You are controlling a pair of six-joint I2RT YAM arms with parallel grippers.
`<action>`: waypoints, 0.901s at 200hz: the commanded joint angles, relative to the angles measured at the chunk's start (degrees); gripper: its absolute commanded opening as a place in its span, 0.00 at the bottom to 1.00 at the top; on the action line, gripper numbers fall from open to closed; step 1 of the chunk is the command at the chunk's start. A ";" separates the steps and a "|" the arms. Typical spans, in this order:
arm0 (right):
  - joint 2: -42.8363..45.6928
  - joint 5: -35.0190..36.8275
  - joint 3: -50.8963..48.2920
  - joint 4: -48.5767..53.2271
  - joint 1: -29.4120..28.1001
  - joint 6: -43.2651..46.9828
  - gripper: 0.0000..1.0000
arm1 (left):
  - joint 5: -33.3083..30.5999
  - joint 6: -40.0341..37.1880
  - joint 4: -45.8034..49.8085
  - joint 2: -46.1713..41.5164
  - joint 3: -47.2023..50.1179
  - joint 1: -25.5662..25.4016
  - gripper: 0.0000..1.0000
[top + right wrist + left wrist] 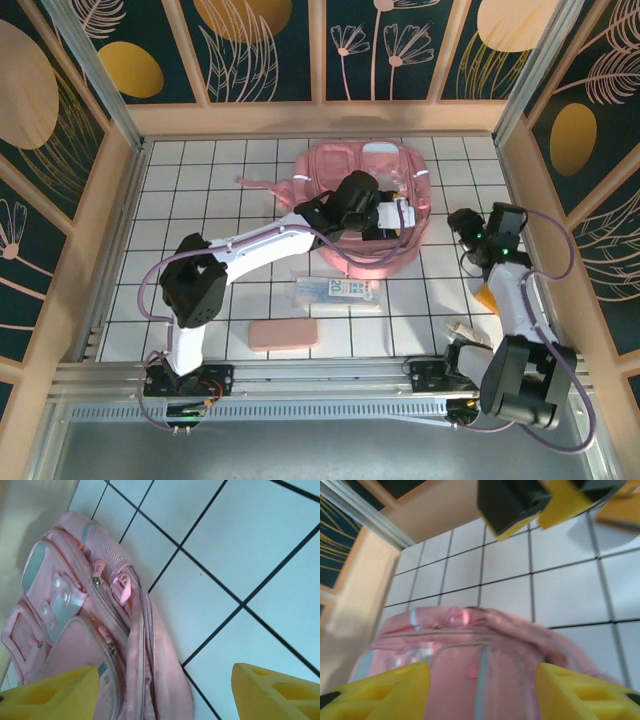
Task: Pack books, pencil case, and school supplies into a backpack
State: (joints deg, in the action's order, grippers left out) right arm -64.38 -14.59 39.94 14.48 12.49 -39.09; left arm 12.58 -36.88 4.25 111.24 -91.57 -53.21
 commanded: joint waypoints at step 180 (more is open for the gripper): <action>-22.12 1.11 24.26 6.02 -35.86 29.76 0.50 | 6.21 63.53 -1.46 -8.07 21.45 33.00 0.23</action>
State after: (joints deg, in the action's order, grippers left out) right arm -87.50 -17.37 60.07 20.62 -16.84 -14.17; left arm 15.14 20.53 8.56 102.06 -72.79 -22.96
